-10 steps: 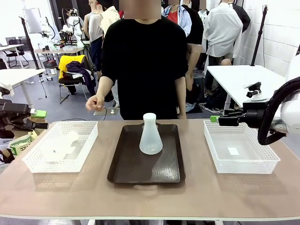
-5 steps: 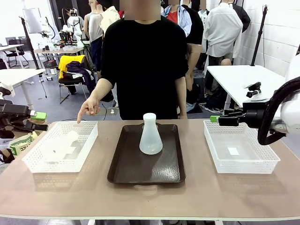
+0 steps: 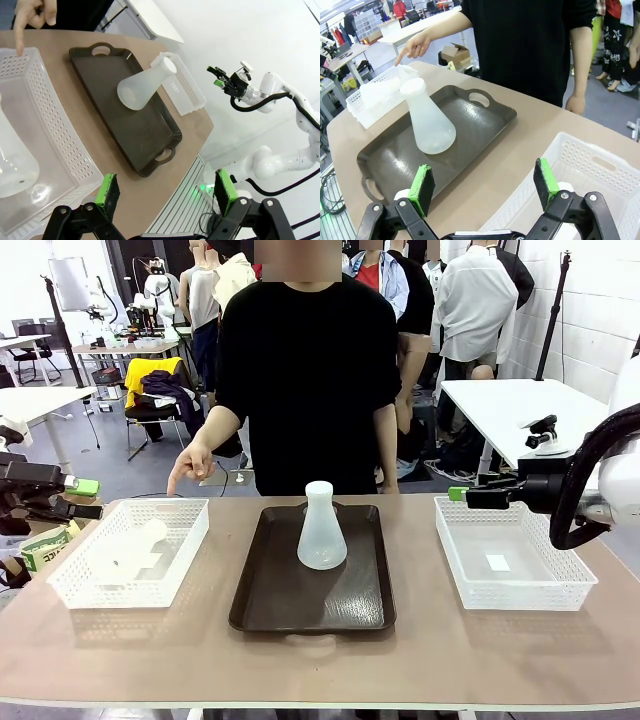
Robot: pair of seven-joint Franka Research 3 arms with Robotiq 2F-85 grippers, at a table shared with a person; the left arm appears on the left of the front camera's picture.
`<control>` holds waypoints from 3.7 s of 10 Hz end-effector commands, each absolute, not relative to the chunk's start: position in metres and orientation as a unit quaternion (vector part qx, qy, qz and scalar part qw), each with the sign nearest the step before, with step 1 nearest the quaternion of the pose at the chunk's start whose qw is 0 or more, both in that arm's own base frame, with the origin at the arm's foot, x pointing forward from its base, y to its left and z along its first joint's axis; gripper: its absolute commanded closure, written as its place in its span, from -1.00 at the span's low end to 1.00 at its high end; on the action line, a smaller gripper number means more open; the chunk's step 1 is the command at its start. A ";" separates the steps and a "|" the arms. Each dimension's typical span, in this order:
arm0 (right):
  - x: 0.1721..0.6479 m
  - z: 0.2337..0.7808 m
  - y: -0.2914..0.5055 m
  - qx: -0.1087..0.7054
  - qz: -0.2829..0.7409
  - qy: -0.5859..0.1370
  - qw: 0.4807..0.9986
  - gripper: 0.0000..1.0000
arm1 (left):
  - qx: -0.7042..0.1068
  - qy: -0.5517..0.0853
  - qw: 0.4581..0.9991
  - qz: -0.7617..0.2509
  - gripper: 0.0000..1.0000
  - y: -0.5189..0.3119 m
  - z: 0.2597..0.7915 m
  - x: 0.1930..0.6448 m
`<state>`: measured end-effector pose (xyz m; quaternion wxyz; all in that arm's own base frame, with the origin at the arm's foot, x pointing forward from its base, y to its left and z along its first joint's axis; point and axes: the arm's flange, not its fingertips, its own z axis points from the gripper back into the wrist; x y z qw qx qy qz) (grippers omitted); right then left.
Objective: Prepare the laboratory tools.
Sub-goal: Pick up the Big flask that the person points to.
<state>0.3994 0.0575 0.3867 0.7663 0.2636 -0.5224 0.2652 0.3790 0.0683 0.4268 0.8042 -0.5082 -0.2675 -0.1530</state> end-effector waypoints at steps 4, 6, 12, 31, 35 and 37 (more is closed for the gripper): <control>0.399 0.387 0.058 0.267 0.263 -0.524 0.765 -1.00 | -0.243 -0.295 0.905 -0.188 -1.00 0.040 0.458 0.415; 0.399 0.387 0.058 0.267 0.263 -0.524 0.765 -1.00 | -0.126 -0.282 0.926 -0.217 -1.00 0.019 0.467 0.444; 0.399 0.387 0.058 0.267 0.263 -0.524 0.765 -1.00 | 0.005 -0.109 0.964 -0.241 -1.00 -0.013 0.440 0.512; 0.399 0.387 0.058 0.267 0.263 -0.524 0.765 -1.00 | 0.016 -0.055 0.982 -0.180 -1.00 -0.022 0.343 0.623; 0.399 0.387 0.058 0.267 0.263 -0.524 0.765 -1.00 | 0.019 -0.051 0.983 -0.175 0.06 -0.014 0.332 0.631; 0.399 0.387 0.058 0.267 0.263 -0.524 0.765 -1.00 | 0.018 -0.047 0.983 -0.175 0.83 -0.015 0.329 0.631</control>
